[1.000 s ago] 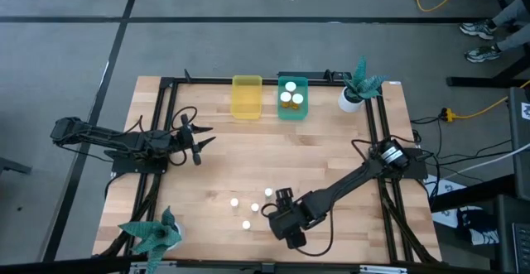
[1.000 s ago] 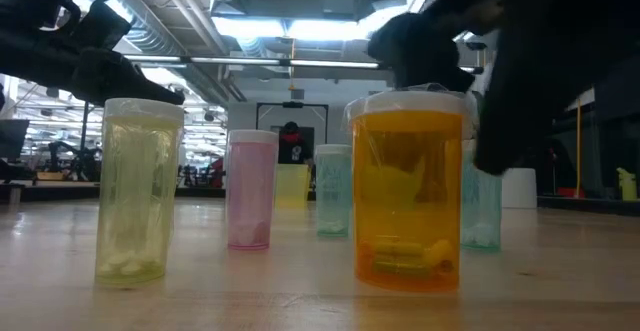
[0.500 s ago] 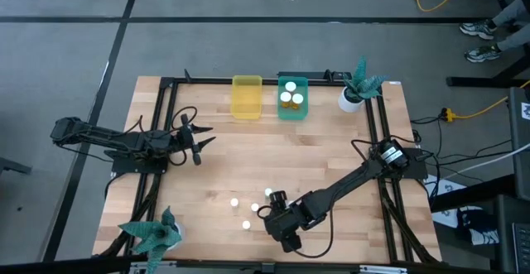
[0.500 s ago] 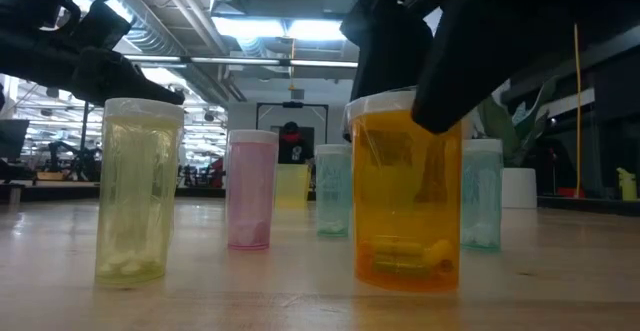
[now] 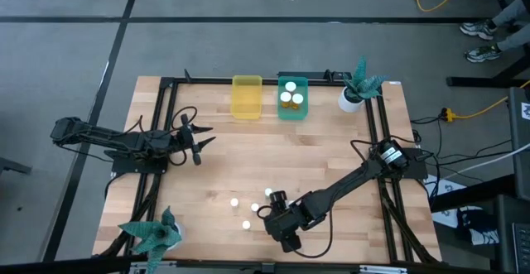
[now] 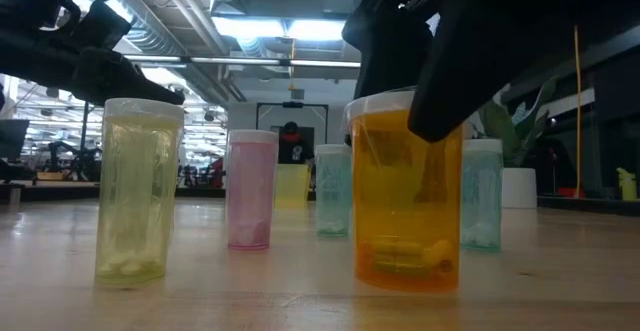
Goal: Pick and place medicine bottles into bin by pill shape (circle, oval)
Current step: Put the orange capsule bottle into the green bin
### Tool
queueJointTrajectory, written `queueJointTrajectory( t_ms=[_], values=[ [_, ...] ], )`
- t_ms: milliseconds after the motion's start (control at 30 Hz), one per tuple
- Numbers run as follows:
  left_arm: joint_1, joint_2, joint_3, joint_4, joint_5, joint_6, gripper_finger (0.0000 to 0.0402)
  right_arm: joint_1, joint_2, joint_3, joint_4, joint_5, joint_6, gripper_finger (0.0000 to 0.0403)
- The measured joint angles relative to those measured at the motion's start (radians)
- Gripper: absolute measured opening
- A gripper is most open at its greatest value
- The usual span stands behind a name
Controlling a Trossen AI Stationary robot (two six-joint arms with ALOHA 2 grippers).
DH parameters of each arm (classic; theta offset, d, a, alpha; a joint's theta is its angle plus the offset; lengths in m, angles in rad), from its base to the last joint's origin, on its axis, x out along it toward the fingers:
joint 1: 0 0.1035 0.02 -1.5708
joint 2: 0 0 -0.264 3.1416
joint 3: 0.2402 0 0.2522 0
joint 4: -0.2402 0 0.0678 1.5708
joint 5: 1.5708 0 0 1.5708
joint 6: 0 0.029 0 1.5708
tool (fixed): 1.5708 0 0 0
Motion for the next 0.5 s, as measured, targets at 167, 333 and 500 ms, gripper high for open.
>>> queueJointTrajectory(
  t_ms=[167,333,500],
  values=[
    [0.000,0.000,0.000,0.000,0.000,0.000,0.0150,-0.001,0.000,0.000,0.000,0.000,0.046,0.0235],
    [0.000,0.000,0.000,0.000,0.000,0.000,0.0150,-0.006,0.000,0.021,-0.023,0.001,0.180,0.0210],
    [0.000,0.000,0.000,0.000,0.000,0.000,0.0150,-0.007,0.000,0.136,-0.130,0.015,0.147,0.0210]
  ],
)
